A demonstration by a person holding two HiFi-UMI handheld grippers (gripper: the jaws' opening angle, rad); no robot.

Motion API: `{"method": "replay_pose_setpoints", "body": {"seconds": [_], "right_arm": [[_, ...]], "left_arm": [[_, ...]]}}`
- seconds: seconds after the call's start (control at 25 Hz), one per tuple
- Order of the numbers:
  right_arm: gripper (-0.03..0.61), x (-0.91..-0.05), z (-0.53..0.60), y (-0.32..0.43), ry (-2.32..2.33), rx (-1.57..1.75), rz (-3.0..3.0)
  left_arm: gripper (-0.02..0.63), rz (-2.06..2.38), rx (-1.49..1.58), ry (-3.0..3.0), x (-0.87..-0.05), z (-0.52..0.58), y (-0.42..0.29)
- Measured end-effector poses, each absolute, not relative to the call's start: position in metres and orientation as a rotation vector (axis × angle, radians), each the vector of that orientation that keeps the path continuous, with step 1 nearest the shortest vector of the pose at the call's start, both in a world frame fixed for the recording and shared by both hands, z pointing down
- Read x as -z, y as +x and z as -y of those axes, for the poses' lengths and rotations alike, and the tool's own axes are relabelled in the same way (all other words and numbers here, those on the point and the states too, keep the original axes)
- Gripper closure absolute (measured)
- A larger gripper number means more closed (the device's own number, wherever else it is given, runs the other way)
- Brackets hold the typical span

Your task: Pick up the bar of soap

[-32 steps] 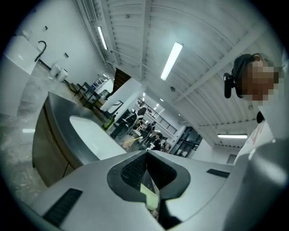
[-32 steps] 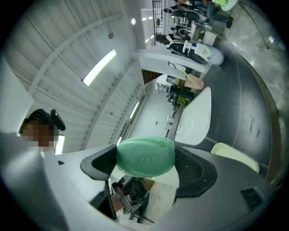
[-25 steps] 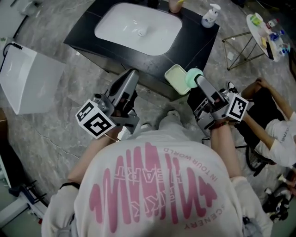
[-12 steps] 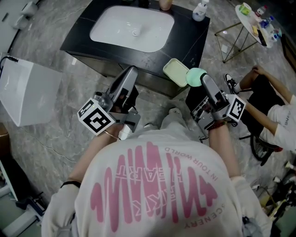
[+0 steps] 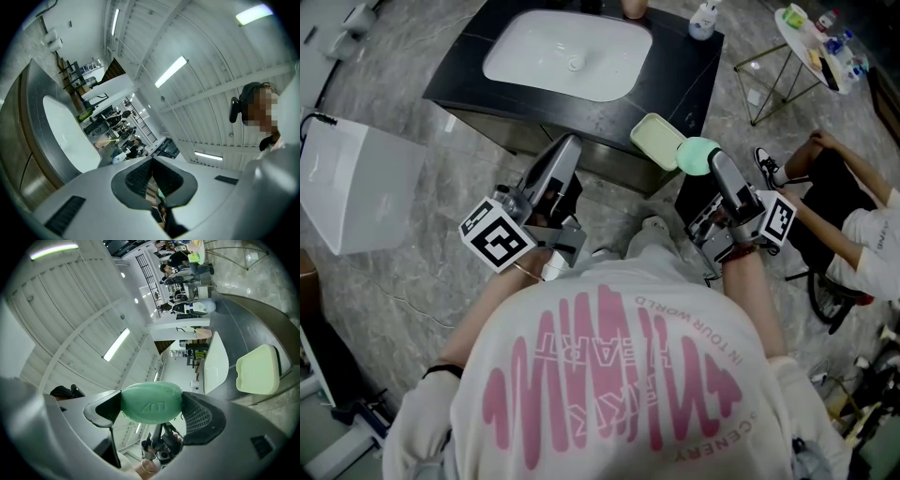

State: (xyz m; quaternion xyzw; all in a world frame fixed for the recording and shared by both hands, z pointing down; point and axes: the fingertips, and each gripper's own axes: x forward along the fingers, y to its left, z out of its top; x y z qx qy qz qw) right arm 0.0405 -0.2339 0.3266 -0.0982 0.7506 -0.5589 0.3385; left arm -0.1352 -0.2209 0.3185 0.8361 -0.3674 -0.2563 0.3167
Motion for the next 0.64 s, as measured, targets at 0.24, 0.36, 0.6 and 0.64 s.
{"method": "replay_pose_setpoints", "body": {"seconds": [0.24, 0.36, 0.6, 0.64], "right_arm": [[0.173, -0.324, 0.2374, 0.0467, -0.26, 1.457, -1.944], [0.173, -0.3233, 0.2379, 0.0472, -0.255, 1.46, -1.946], [0.173, -0.3252, 0.2395, 0.0494, -0.25, 1.471, -1.948], [0.173, -0.3258, 0.2396, 0.05, -0.249, 1.474, -1.947]], "left_arm": [[0.604, 0.968, 0.678, 2.201, -0.3157, 0.2219, -0.132], [0.604, 0.964, 0.675, 2.203, -0.3151, 0.2223, -0.1291], [0.604, 0.969, 0.671, 2.206, -0.3164, 0.2232, -0.1257], [0.604, 0.97, 0.671, 2.204, -0.317, 0.2231, -0.1252]]}}
